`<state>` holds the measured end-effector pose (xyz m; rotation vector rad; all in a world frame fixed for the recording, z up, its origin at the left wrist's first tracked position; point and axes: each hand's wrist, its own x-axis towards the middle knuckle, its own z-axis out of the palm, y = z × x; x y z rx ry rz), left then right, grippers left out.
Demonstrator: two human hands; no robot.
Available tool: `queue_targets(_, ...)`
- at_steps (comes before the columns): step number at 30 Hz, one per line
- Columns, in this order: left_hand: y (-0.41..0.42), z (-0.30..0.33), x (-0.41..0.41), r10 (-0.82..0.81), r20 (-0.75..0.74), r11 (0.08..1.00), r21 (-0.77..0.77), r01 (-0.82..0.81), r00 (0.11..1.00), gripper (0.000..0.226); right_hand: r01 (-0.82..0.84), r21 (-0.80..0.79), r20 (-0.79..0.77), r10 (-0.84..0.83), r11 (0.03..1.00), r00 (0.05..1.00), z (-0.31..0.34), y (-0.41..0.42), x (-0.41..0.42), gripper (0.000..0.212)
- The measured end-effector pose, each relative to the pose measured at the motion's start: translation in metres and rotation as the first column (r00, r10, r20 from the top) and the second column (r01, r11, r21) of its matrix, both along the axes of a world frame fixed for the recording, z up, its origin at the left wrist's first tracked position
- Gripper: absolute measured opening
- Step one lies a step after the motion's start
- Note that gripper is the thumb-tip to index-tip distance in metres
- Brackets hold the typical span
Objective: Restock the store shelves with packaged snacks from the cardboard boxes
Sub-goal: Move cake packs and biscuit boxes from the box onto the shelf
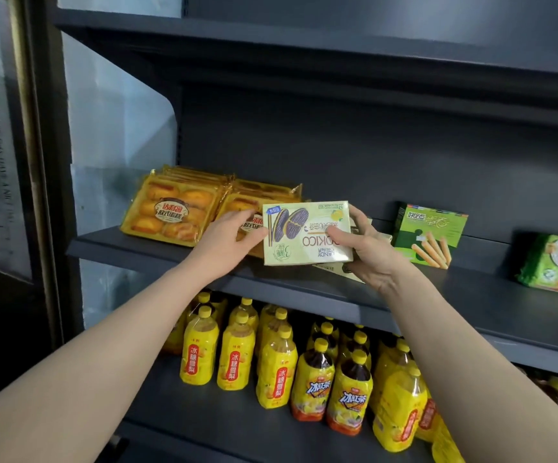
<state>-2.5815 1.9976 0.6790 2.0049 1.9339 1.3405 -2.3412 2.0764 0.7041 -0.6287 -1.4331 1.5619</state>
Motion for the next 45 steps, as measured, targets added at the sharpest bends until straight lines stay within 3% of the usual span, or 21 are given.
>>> queue_targets(8,0.001,0.014,0.013,-0.243,0.303,0.956,-0.084,0.28,0.922,0.064,-0.077,0.088,0.035,0.074,0.993,0.997,-0.003,-0.001,0.011,0.068)
queue_targets(11,0.005,0.013,0.021,-0.267,0.373,0.951,-0.048,0.306,0.889,0.057,0.004,0.118,0.034,-0.008,0.993,0.999,0.002,0.001,0.017,0.07)
queue_targets(13,0.007,0.011,0.028,-0.288,0.515,0.947,0.027,0.321,0.807,0.051,0.077,0.067,0.021,-0.079,0.995,0.997,0.004,0.003,0.022,0.072)
queue_targets(16,0.012,0.013,0.041,-0.314,0.67,0.929,0.071,0.363,0.673,0.042,0.012,0.013,0.06,-0.012,1.0,0.998,0.001,-0.001,0.021,0.063)
queue_targets(18,0.016,0.014,0.043,-0.297,0.582,0.932,0.006,0.361,0.757,0.042,0.042,0.075,0.024,-0.044,0.996,0.999,0.008,-0.002,0.023,0.046)
queue_targets(20,0.019,0.013,0.039,-0.25,0.386,0.953,-0.063,0.296,0.888,0.043,0.176,0.228,0.021,-0.186,0.958,0.982,0.024,0.001,0.031,0.037)
queue_targets(22,0.021,0.011,0.036,-0.179,0.206,0.98,-0.048,0.192,0.962,0.042,0.269,0.511,0.201,-0.418,0.816,0.886,0.041,0.004,0.044,0.037)
queue_targets(24,0.023,0.007,0.037,-0.111,0.079,0.994,0.0,0.112,0.991,0.043,0.075,0.774,0.456,-0.635,0.629,0.624,0.043,0.01,0.05,0.04)
queue_targets(26,0.027,0.002,0.04,-0.08,-0.035,0.997,0.006,0.08,0.996,0.043,-0.181,0.803,0.595,-0.744,0.568,0.304,0.028,0.017,0.049,0.047)
queue_targets(28,0.032,-0.005,0.042,-0.06,-0.143,0.998,-0.016,0.058,0.988,0.042,-0.222,0.793,0.599,-0.791,0.567,0.121,0.012,0.024,0.052,0.063)
queue_targets(30,0.035,-0.011,0.039,-0.034,-0.211,0.999,-0.009,0.033,0.977,0.039,-0.153,0.774,0.629,-0.772,0.614,0.088,0.003,0.031,0.061,0.079)
queue_targets(33,0.04,-0.019,0.031,0.03,-0.278,1.0,0.009,-0.028,0.96,0.037,-0.128,0.751,0.659,-0.743,0.647,0.114,0.002,0.043,0.067,0.085)
queue_targets(38,0.048,-0.027,0.016,0.133,-0.369,0.991,0.024,-0.133,0.92,0.038,-0.237,0.806,0.541,-0.837,0.543,-0.077,-0.003,0.077,0.041,0.081)
queue_targets(45,0.065,-0.029,0.009,0.202,-0.458,0.977,0.03,-0.213,0.866,0.04,-0.284,0.823,0.434,-0.867,0.492,-0.244,-0.013,0.128,0.011,0.076)
